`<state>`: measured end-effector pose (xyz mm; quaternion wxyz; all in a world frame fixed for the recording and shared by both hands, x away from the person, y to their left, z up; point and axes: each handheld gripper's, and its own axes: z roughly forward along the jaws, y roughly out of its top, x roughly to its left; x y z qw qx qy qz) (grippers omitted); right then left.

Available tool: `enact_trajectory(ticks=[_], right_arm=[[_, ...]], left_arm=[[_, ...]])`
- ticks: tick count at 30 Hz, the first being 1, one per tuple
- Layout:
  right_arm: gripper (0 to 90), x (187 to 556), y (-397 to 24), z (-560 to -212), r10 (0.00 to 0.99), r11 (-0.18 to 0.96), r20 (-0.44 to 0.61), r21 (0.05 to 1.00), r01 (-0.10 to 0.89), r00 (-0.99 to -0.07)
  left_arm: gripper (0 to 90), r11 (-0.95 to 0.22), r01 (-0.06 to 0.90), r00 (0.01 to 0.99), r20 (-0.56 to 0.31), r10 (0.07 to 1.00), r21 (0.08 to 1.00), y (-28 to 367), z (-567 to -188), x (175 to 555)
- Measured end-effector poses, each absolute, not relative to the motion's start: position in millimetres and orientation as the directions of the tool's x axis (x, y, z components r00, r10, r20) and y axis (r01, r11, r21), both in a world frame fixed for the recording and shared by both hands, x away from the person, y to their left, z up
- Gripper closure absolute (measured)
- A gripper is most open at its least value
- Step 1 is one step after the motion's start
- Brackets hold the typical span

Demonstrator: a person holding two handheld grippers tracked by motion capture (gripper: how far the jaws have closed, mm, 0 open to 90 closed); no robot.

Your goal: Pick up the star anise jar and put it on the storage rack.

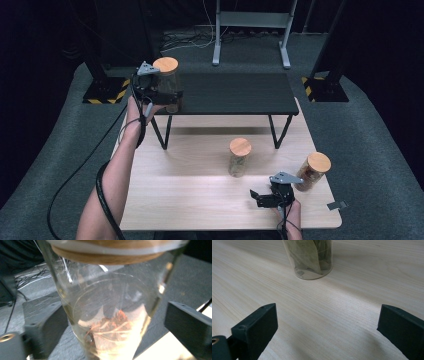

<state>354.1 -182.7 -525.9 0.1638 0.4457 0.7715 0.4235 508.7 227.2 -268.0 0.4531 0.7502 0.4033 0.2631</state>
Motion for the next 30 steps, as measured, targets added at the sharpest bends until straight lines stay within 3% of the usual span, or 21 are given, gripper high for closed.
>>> enact_trajectory(ticks=[12, 30], right_arm=[[1.9, 354.1, -182.6, -525.9, 0.826, 0.245, 0.125, 0.799, 0.549, -0.550], [1.8, 354.6, -182.4, -526.0, 0.825, 0.247, 0.125, 0.797, 0.551, -0.551]], left_arm=[[0.0, -0.337, 0.395, 0.566, 0.063, 0.822, 0.855, 238.7, -287.8, 484.7], [0.0, -0.377, 0.485, 0.594, 0.019, 0.804, 0.789, 257.5, -396.9, 426.2]])
